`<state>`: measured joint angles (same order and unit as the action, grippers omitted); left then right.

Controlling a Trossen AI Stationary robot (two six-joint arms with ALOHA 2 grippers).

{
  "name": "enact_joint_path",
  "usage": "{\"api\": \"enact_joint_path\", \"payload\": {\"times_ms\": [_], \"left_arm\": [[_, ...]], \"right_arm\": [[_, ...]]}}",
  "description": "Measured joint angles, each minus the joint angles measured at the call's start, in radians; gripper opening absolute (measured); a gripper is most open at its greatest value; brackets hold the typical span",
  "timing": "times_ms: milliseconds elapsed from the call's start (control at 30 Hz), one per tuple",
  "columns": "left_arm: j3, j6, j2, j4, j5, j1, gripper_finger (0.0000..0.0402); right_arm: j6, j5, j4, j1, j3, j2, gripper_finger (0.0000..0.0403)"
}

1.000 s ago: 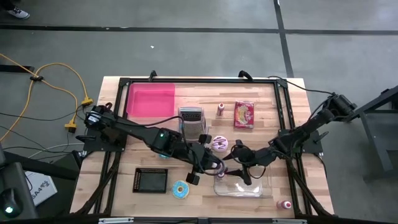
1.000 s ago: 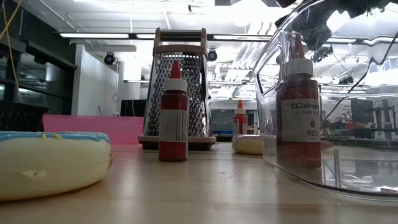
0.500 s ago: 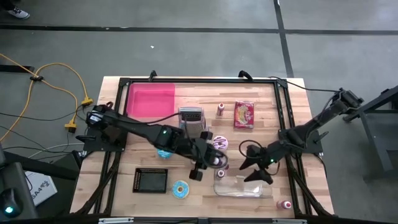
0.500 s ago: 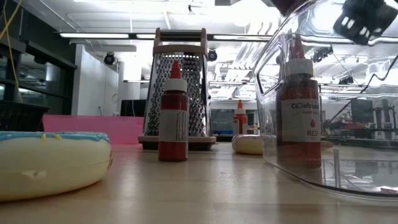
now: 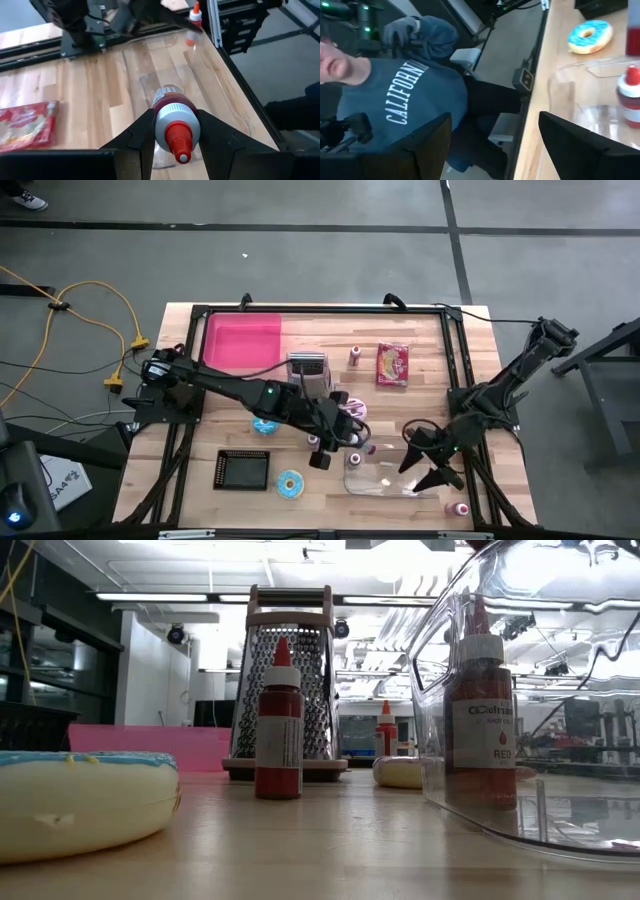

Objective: Pick & Place Food Item
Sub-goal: Put the left red food coloring bottle into the transparent bin

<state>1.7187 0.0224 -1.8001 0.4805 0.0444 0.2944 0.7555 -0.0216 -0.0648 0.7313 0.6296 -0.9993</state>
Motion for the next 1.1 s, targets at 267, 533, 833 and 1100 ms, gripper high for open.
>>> {"api": "enact_joint_path", "payload": {"times_ms": [267,533,833,1100], "left_arm": [[-0.001,0.023,-0.078,-0.007,0.018,-0.008,0.0117],[0.001,0.056,-0.077,-0.039,0.036,-0.035,0.0118],[0.000,0.058,-0.110,-0.035,0.021,-0.044,0.0118],[0.001,0.059,-0.129,-0.040,0.010,-0.046,0.0118]], "right_arm": [[-0.004,0.082,-0.019,0.061,0.000,0.000,0.0286],[-0.004,0.132,-0.021,0.087,0.000,-0.001,0.0288],[-0.027,0.154,-0.019,0.087,0.000,-0.001,0.0288],[-0.027,0.155,-0.015,0.087,0.000,-0.001,0.0288]]}}
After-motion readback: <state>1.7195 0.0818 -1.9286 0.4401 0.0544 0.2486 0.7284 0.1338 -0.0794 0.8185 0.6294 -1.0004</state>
